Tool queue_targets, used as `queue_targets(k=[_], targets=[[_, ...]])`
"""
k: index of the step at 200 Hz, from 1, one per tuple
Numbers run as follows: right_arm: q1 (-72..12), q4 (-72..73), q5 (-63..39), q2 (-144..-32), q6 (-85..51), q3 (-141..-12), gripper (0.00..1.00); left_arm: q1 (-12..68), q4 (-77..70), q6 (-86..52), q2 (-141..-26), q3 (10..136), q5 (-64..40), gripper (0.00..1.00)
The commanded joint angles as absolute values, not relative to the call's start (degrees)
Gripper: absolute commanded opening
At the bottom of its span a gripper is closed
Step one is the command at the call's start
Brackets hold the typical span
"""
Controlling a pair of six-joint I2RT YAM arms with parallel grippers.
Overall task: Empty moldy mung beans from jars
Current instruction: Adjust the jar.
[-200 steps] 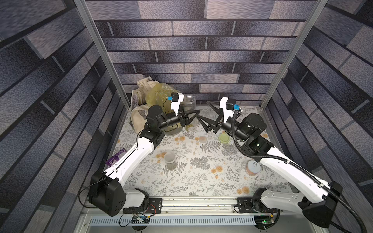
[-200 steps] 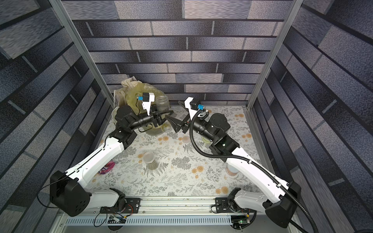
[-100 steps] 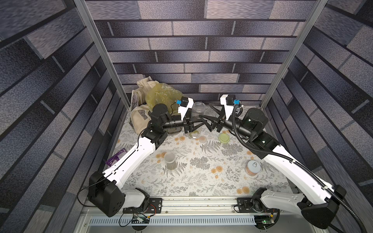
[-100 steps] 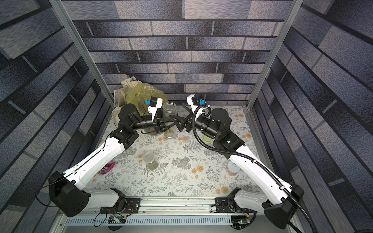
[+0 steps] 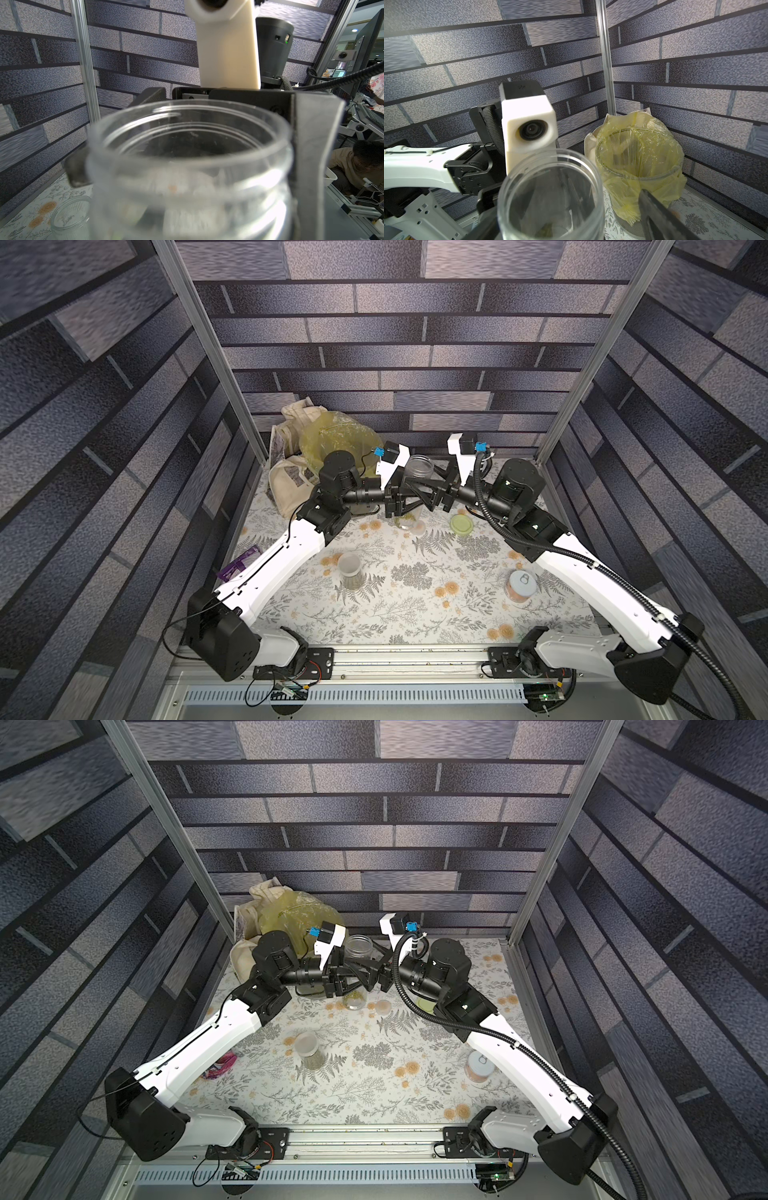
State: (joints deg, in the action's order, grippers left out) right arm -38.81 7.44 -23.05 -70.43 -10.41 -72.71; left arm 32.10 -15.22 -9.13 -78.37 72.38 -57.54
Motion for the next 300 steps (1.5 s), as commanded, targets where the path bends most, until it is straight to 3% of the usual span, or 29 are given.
queue_targets(k=[1,33,83,105,119,139,174,193,238,300], targets=[[-38.0,9.7,-22.0,-71.9,-11.7,-73.6,0.84,33.4,-16.1,-7.0,-78.4,74.4,-61.2,0.47],[-37.7,10.4,-22.9,-72.4,-12.4,-73.6,0.59,33.2,-16.3,-7.0,-78.4,74.3,-59.9,0.47],[-36.4,11.0,-23.9,-72.8,-16.0,-73.6,0.43,32.8,-17.4,-8.4,-78.4,74.2,-55.4,0.49],[-35.8,12.5,-23.9,-72.7,-17.9,-72.9,0.42,32.8,-17.9,-9.4,-78.7,74.0,-54.8,0.57],[-35.4,14.3,-23.4,-72.3,-19.1,-71.9,0.41,32.9,-18.1,-9.8,-78.6,73.6,-52.9,0.8],[-35.2,14.7,-22.6,-71.8,-19.5,-71.7,0.4,32.9,-18.4,-9.9,-78.1,72.7,-49.9,1.0],[-34.7,15.9,-21.1,-71.1,-20.4,-71.3,0.4,33.4,-18.6,-9.5,-77.3,71.4,-45.9,1.0],[-34.0,17.5,-19.2,-70.0,-21.0,-70.2,0.4,33.5,-21.1,-10.3,-75.7,68.5,-38.8,1.0],[-32.8,24.7,-16.2,-68.0,-24.2,-67.6,0.4,33.7,-42.3,-16.7,-70.7,55.2,-22.5,1.0],[-32.2,37.6,-13.2,-67.3,-30.6,-63.0,0.41,34.1,-63.8,-24.7,-74.8,48.8,-18.2,1.0]])
